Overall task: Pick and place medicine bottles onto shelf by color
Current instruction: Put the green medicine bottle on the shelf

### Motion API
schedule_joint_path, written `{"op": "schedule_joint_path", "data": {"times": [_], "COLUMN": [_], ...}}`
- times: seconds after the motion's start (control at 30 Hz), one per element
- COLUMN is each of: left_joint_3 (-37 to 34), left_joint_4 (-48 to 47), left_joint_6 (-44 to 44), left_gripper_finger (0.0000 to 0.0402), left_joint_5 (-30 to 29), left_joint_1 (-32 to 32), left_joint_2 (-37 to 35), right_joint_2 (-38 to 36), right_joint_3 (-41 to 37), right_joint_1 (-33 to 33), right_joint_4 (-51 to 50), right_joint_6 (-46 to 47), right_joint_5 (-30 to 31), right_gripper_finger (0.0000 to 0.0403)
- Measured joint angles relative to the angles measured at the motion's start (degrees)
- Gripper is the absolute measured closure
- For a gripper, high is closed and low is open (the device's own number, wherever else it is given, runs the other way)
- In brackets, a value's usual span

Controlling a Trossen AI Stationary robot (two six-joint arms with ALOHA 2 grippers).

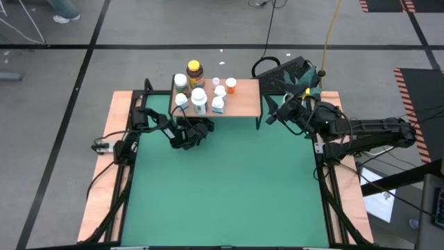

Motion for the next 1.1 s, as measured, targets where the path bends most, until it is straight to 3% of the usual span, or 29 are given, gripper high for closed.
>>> {"op": "schedule_joint_path", "data": {"times": [0.5,1.1], "left_joint_3": [0.02,0.02], "left_joint_4": [0.48,5.49], "left_joint_6": [-4.31,-0.24], "left_gripper_finger": [0.0183,0.0192], "left_joint_5": [-0.46,-2.51], "left_joint_1": [0.24,0.13], "left_joint_2": [0.00,-0.07], "right_joint_2": [-1.01,-1.91], "right_joint_3": [-1.51,-2.34], "right_joint_1": [-2.28,-3.13], "right_joint_4": [-3.44,-2.51], "right_joint_6": [0.66,0.05], "right_joint_5": [0.04,0.11], "right_gripper_finger": [0.0122,0.0122]}}
